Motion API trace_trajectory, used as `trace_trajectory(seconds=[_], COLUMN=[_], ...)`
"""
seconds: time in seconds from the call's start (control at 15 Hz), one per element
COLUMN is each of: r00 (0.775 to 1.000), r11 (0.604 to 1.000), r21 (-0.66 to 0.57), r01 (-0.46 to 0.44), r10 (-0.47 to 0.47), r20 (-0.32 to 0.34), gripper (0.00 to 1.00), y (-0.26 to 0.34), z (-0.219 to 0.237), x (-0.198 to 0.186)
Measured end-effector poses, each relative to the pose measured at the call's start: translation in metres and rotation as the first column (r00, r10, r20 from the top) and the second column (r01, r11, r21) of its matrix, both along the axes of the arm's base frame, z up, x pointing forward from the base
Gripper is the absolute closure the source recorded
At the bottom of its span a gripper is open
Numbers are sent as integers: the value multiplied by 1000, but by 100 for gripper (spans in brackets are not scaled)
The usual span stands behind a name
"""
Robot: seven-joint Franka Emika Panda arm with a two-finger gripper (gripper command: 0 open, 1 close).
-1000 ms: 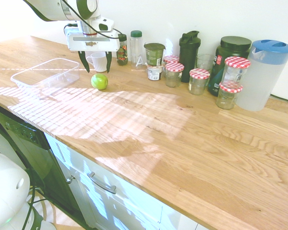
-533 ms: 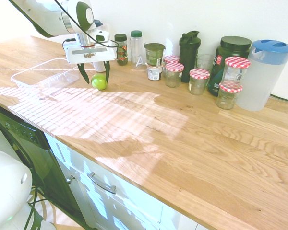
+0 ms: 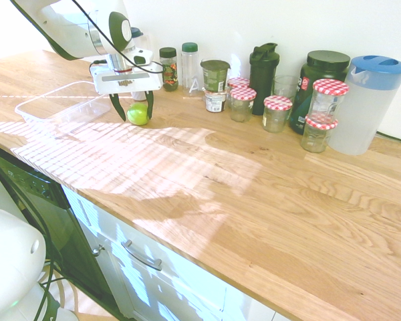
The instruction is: Put the apple into the container
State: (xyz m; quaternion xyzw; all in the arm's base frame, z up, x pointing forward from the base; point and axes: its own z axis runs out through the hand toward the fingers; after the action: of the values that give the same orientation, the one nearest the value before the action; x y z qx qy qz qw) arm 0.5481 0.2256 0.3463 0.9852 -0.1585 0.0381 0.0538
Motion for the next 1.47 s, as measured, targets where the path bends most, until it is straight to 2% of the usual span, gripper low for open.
trace_trajectory(seconds=[0.47, 0.67, 0.8, 0.93, 1.2, 1.47], r00=[999, 996, 997, 996, 994, 992], r11=[998, 993, 991, 988, 975, 976], r21=[24, 91, 130, 153, 193, 187], r01=[53, 75, 25, -36, -108, -112], r10=[-54, -79, -34, 23, 102, 122], r20=[7, 36, 66, 86, 43, -44], gripper=[100, 100, 100, 100, 100, 100], y=[-2, 15, 52, 101, 169, 194], z=[6, 71, 119, 141, 124, 56], x=[4, 11, -5, -27, -51, -49])
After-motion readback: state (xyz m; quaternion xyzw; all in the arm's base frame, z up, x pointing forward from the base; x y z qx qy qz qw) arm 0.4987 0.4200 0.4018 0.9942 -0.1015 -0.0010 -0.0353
